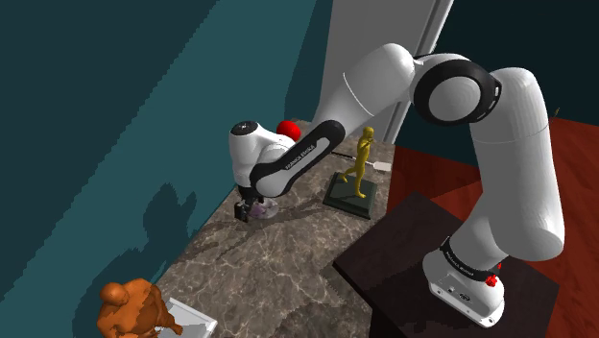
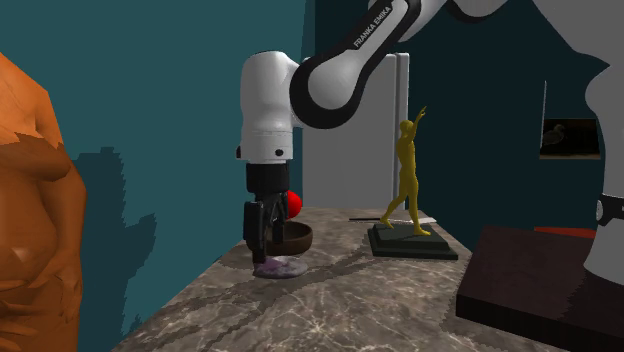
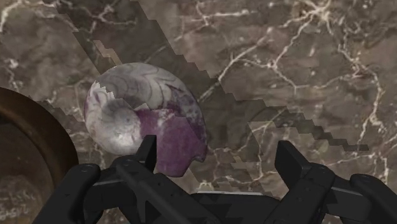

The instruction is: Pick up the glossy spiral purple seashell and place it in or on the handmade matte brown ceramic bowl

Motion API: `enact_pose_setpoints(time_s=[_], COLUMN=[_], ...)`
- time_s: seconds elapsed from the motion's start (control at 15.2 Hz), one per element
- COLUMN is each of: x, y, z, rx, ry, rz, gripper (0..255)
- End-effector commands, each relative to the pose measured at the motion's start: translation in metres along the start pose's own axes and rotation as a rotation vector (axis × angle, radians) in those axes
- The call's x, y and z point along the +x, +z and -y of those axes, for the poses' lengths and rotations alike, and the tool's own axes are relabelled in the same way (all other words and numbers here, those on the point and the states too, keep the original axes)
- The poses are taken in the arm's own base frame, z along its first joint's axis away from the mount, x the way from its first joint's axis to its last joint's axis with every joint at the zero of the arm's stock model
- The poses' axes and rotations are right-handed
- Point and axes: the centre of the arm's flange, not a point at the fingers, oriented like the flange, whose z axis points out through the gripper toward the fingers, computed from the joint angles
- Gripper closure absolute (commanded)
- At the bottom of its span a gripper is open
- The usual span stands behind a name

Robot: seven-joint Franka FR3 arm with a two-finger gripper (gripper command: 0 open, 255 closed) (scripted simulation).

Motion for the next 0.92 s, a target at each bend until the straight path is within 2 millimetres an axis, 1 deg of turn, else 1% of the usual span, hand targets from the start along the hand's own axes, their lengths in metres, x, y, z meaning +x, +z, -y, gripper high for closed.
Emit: enact_pose_setpoints(time_s=[0.0, 0.59, 0.66, 0.79, 0.86], x=[0.000, 0.000, 0.000, 0.025, 0.032], y=[0.000, 0.000, 0.000, -0.002, -0.002], z=[0.000, 0.000, 0.000, 0.005, 0.008], rx=[0.000, 0.000, 0.000, -0.123, -0.162], ry=[0.000, 0.000, 0.000, -0.313, -0.411], rz=[0.000, 0.000, 0.000, 0.044, 0.058], gripper=[255, 255, 0, 0, 0])
